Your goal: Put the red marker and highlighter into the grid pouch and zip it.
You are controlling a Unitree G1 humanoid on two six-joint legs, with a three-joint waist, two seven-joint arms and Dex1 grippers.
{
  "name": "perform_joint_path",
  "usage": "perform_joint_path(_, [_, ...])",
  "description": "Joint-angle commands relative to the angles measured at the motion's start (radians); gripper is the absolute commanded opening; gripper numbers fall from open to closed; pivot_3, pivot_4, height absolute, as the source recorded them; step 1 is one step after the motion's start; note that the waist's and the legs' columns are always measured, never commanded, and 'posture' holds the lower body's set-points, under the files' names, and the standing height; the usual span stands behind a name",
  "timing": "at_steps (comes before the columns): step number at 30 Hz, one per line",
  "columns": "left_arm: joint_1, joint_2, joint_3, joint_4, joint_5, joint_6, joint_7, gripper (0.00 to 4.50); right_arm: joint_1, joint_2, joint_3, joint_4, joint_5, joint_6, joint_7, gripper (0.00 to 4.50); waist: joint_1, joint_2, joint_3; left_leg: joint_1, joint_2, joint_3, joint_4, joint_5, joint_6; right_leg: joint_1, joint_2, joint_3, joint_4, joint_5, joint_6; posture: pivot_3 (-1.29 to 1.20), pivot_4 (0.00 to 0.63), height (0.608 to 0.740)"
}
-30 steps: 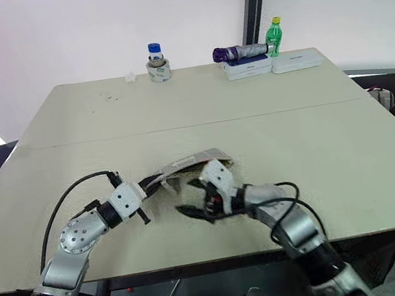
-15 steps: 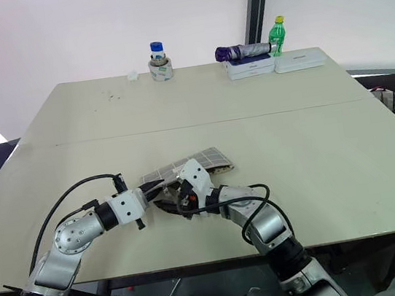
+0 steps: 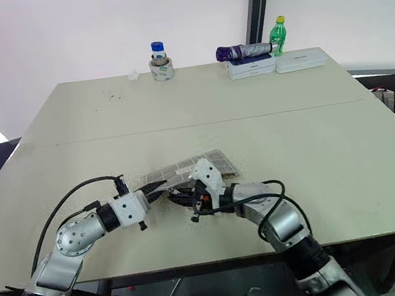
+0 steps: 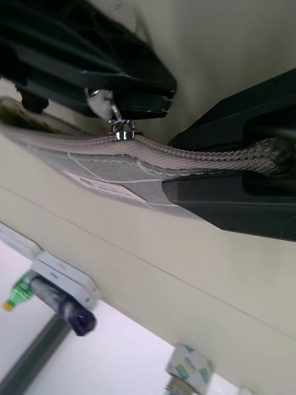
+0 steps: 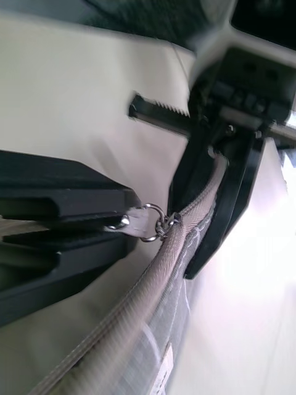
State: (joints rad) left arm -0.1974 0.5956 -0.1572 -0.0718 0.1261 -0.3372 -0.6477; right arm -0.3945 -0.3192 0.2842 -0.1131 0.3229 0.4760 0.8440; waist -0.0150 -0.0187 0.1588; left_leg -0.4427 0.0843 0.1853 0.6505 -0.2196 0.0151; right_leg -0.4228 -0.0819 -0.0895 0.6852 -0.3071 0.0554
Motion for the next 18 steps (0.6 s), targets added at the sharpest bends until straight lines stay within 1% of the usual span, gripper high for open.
perform_joint_path(1, [0.013, 0.056, 0.107, 0.044, -0.021, -0.005, 0.03, 0.0, 0.015, -0.105, -0.114, 0.002, 0.021, 0.0, 0.036, 0.02, 0.0, 0.0, 0.0, 0.0, 0.0, 0.0, 0.0, 0.0, 0.001, 0.0, 0.0, 0.0, 0.0, 0.0, 0.0, 0.0, 0.15, 0.738])
perform_joint_path(4, [0.018, 0.076, 0.118, 0.074, -0.026, -0.028, 0.033, 0.0, 0.007, -0.167, -0.144, 0.052, 0.015, -0.027, 0.052, 0.02, -0.001, 0.0, 0.0, 0.0, 0.0, 0.0, 0.0, -0.001, 0.001, 0.0, 0.0, 0.0, 0.0, 0.0, 0.0, 0.0, 0.15, 0.738])
perform_joint_path(7, [0.014, 0.087, 0.127, 0.103, -0.036, -0.047, 0.037, 0.0, -0.005, -0.206, -0.177, 0.096, 0.02, -0.042, 0.065, 0.02, -0.001, 0.0, 0.0, 0.0, 0.0, 0.0, 0.0, -0.001, 0.001, 0.0, 0.0, 0.0, 0.0, 0.0, 0.0, 0.0, 0.15, 0.738])
perform_joint_path(10, [0.019, 0.098, 0.143, 0.123, -0.055, -0.055, 0.035, 0.0, 0.0, -0.259, -0.19, 0.146, -0.004, -0.079, 0.091, 0.02, -0.001, 0.0, 0.0, 0.0, 0.0, 0.0, 0.0, -0.001, 0.001, 0.0, 0.0, 0.0, 0.0, 0.0, 0.0, 0.0, 0.15, 0.738])
perform_joint_path(14, [0.03, 0.108, 0.16, 0.145, -0.085, -0.056, 0.029, 0.0, 0.0, -0.293, -0.219, 0.212, -0.016, -0.126, 0.098, 0.02, -0.001, 0.0, 0.0, 0.0, 0.0, 0.0, 0.0, -0.001, 0.001, 0.0, 0.0, 0.0, 0.0, 0.0, 0.0, 0.0, 0.15, 0.738])
perform_joint_path(18, [0.025, 0.105, 0.159, 0.156, -0.112, -0.047, 0.024, 0.0, -0.013, -0.293, -0.219, 0.233, -0.014, -0.151, 0.093, 0.02, 0.0, 0.0, 0.0, 0.0, 0.0, 0.0, 0.0, -0.001, 0.001, 0.0, 0.0, 0.0, 0.0, 0.0, 0.0, 0.0, 0.15, 0.738])
